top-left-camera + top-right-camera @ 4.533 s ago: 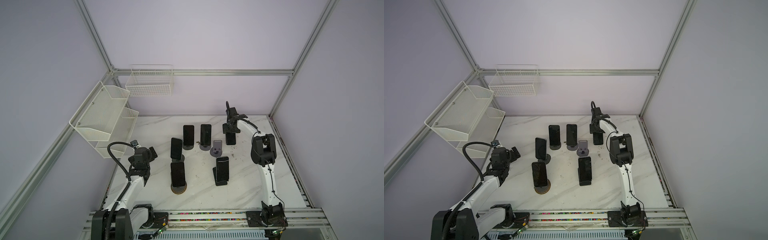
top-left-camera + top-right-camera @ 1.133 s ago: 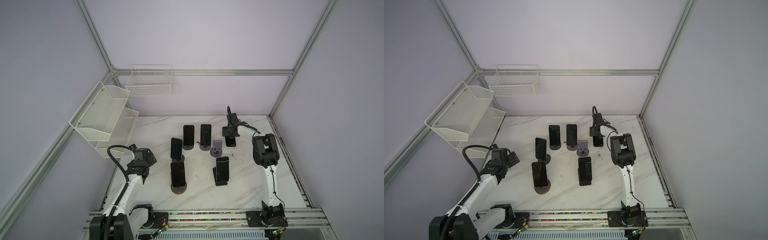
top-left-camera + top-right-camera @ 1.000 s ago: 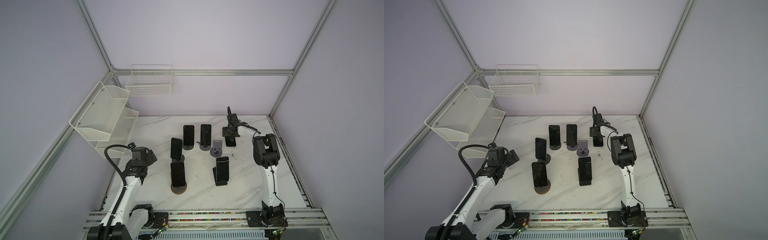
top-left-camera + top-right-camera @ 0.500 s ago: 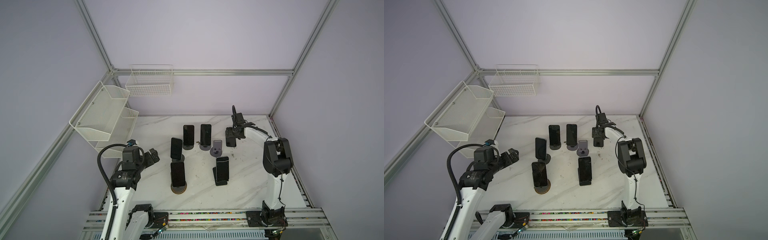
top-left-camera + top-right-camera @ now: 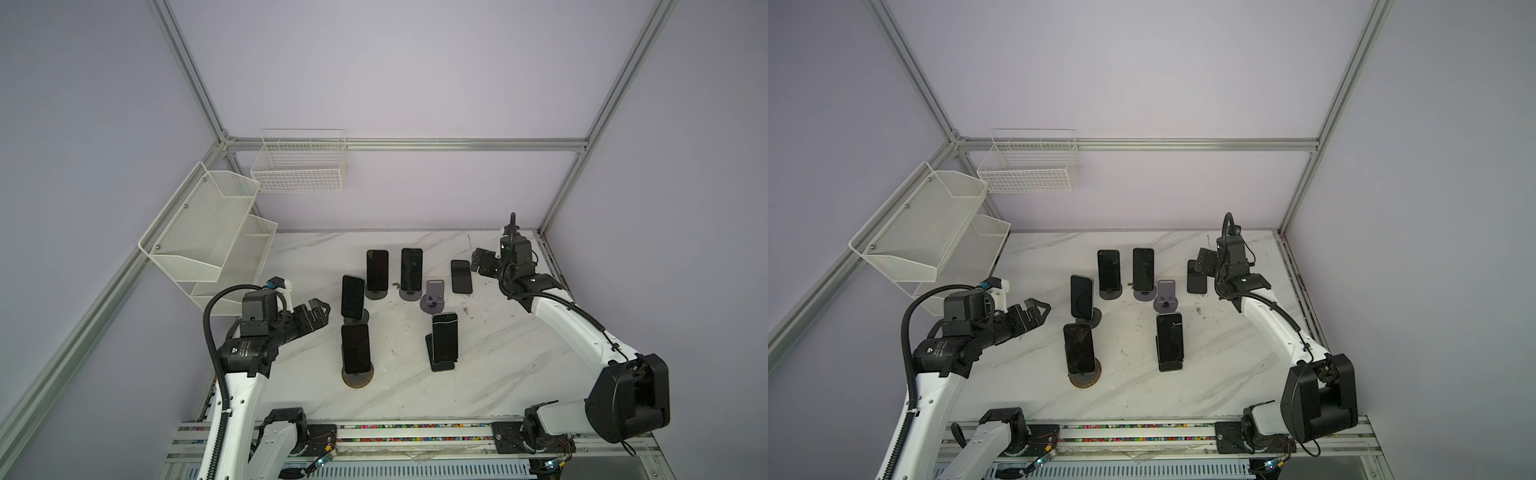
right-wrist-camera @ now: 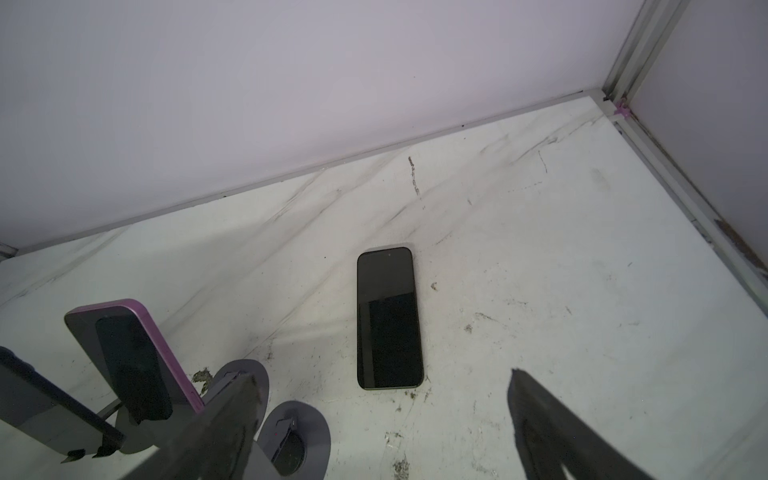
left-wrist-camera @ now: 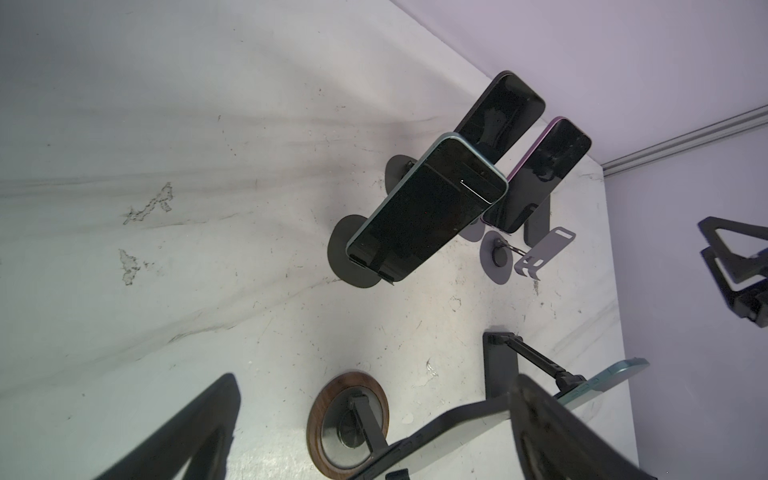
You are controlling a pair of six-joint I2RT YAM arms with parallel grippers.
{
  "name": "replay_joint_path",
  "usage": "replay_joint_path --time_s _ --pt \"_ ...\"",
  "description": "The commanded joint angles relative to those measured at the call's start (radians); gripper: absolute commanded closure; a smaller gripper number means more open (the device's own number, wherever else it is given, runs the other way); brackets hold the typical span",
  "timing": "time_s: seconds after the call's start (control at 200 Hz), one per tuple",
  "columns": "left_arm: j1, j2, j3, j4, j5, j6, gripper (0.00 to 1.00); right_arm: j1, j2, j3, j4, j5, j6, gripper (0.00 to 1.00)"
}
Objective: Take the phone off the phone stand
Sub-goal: 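Open the right gripper and draw it back while the left gripper reaches toward the stands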
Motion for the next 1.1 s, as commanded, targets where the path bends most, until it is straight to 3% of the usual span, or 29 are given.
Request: replay_joint_path --time_s 0.0,0.24,0.365,0.52,0.675,0.78,0.88,1.095 --pt "-0.003 0.014 0.141 0.046 0.066 0.033 0.00 0.014 -0.100 -0.146 0.179 0.025 0.078 0.03" --pt "-0.080 0.080 0.205 0.096 0.008 0.053 0.00 0.046 -0.290 -0.454 0.485 0.088 0.101 0.03" --pt "-0.158 0.121 0.232 0.133 -0.093 0.077 0.00 0.058 -0.268 -0.574 0.693 0.120 0.140 0.03" --pt "-0.241 0.198 0.259 0.171 -0.207 0.108 0.00 0.069 -0.180 -0.771 1.114 0.131 0.034 0.03" --pt "-0.283 0.283 0.283 0.181 -0.247 0.129 0.00 0.069 -0.174 -0.709 0.987 0.075 0.020 0.03" --pt "-0.320 0.326 0.280 0.196 -0.298 0.126 0.00 0.069 -0.162 -0.717 1.024 -0.001 -0.018 0.03" --pt "-0.346 0.360 0.274 0.222 -0.325 0.127 0.00 0.068 -0.150 -0.766 1.113 0.021 0.009 0.03" --pt "-0.377 0.455 0.311 0.286 -0.376 0.188 0.00 0.069 -0.143 -0.759 1.094 0.043 0.012 0.03"
